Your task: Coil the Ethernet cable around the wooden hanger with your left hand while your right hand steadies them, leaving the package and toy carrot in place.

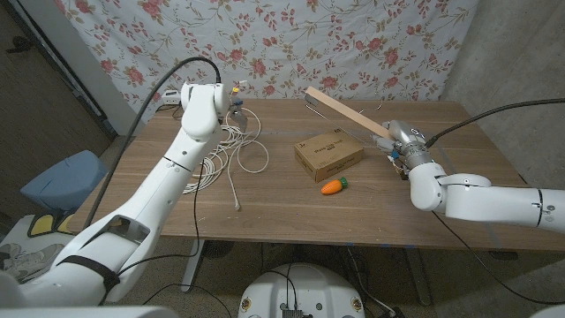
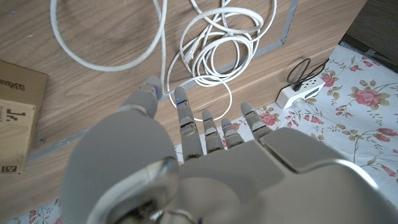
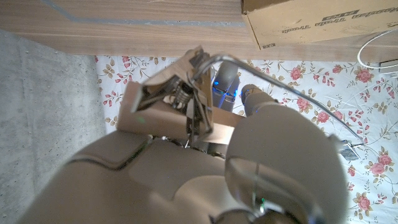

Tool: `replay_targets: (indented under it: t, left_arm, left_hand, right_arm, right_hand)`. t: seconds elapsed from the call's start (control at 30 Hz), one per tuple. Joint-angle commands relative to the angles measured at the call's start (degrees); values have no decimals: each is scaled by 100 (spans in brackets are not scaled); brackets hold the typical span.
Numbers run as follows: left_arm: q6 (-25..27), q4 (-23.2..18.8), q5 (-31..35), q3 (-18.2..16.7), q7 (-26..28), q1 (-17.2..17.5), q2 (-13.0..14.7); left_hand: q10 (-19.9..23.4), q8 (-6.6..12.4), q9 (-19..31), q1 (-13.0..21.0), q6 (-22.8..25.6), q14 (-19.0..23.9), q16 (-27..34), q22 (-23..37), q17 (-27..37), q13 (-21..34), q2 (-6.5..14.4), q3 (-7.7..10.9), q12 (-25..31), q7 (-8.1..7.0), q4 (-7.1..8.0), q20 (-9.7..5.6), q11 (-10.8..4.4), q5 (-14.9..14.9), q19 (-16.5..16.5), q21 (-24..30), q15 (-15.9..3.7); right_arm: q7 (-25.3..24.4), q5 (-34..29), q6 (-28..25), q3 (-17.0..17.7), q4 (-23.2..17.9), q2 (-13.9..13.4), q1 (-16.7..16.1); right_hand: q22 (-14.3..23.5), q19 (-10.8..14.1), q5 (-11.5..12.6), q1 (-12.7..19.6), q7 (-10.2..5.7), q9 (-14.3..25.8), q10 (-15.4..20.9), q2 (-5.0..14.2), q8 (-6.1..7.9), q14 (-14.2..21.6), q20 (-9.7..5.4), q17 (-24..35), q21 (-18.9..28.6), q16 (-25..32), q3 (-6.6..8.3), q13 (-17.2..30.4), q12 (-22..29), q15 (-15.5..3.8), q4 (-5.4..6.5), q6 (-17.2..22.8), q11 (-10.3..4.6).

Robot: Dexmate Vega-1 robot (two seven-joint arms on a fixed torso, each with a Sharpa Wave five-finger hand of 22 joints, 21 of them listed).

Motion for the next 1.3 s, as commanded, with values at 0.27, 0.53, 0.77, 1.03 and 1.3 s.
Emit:
replay_targets:
  t: [0.27,0.53,0.77,1.03,1.3]
  left_arm:
    - [-447,546,320,368,-408,-372,-188]
    - [-624,857,185,424,-340,-434,-294]
    - [-712,1113,121,464,-152,-432,-379]
    - [-822,1349,-26,473,-38,-418,-461]
    - [-893,1370,-267,357,365,-289,-508]
  left_hand:
    - [-135,-238,1,-249,-154,-194,-42,9,24,3,-716,-558,-94,-97,106,62,59,267,-8,-102,86]
    - [-76,-306,18,54,-141,-174,-13,22,24,1,-448,-507,-82,-269,110,31,59,450,101,-92,51]
    - [77,-270,25,247,117,-56,25,29,16,-4,-192,-476,-36,-261,150,33,53,511,251,-56,-14]
    - [237,-268,24,350,292,46,50,34,15,-9,88,-457,9,-200,212,14,53,515,355,-30,-64]
    - [522,-211,36,579,828,270,83,43,6,-17,821,-375,71,-156,281,17,41,386,537,32,-149]
  right_arm:
    - [-71,41,204,-255,133,-4,225]
    - [-91,44,201,-309,137,14,295]
    - [-68,68,98,-332,108,44,355]
    - [37,67,112,-346,146,78,412]
    - [81,34,144,-352,196,108,430]
  right_hand:
    - [11,-14,-12,121,73,-18,87,309,30,-19,-69,10,141,131,542,9,51,-372,478,559,28]
    - [0,-47,-25,132,67,-39,77,301,25,-37,-77,9,219,182,542,6,53,-366,476,561,38]
    - [-17,-71,-38,146,78,-62,97,298,27,-49,-72,8,322,244,543,-1,69,-366,471,587,38]
    - [-40,-110,-51,158,80,-75,96,292,31,-72,-74,7,416,298,542,-37,58,-364,466,596,32]
    - [-63,-136,-61,167,87,-83,115,290,33,-86,-80,6,506,348,540,-70,58,-366,463,599,37]
